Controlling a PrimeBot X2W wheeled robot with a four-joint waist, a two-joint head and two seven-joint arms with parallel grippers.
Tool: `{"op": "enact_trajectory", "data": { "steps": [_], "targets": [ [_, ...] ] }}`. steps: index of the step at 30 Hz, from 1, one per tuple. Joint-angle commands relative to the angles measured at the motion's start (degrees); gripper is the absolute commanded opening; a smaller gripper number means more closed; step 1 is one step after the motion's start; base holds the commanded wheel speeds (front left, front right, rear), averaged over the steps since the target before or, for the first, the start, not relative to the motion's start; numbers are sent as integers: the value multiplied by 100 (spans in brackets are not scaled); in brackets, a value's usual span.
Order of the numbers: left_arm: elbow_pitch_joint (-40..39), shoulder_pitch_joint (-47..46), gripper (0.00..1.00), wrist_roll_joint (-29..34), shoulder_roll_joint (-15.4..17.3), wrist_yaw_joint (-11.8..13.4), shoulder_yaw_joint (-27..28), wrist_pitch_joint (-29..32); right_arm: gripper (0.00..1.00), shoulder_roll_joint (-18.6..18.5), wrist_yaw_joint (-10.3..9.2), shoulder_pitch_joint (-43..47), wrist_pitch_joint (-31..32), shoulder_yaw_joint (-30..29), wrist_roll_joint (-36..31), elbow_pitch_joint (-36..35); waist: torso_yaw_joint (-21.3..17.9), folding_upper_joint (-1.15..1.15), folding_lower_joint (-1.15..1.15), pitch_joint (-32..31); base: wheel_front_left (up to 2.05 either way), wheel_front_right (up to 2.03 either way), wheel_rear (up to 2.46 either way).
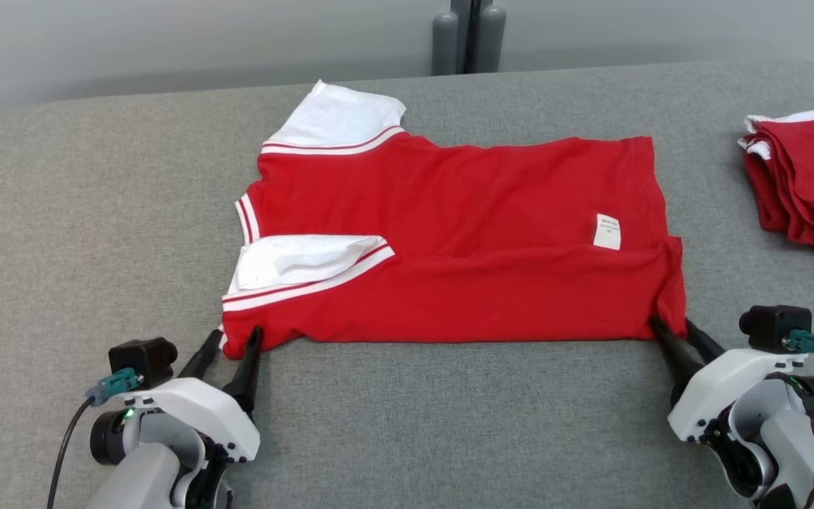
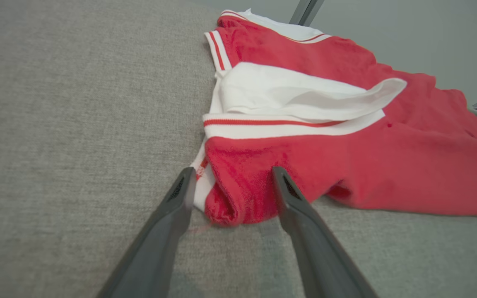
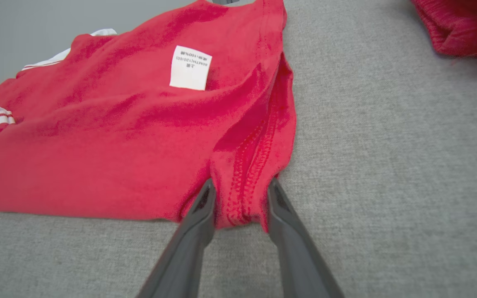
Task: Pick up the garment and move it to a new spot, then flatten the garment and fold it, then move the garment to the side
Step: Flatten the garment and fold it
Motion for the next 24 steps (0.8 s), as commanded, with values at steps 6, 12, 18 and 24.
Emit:
{"op": "enact_trajectory", "data": {
  "steps": [6, 12, 18, 24],
  "targets": [
    [185, 81, 0, -131, -37, -118, 91, -193, 0, -16, 1, 69, -354, 94, 77, 112, 36, 0, 0, -260, 0, 0, 0],
    [-75, 562, 0, -269, -38, -153, 241, -316, 0, -142, 0, 405, -479, 181, 229, -30, 68, 0, 0, -580, 0, 0, 0],
    [-625, 1230, 0, -332, -4, -12, 403, -374, 0, -290, 0, 890, -503, 146, 313, -359, 119, 0, 0, -780, 0, 0, 0],
    [-1252, 1905, 0, -365, 77, 204, 451, -377, 0, -389, 1, 1434, -349, 11, 267, -749, 217, 0, 0, -887, 0, 0, 0]
  ]
}}
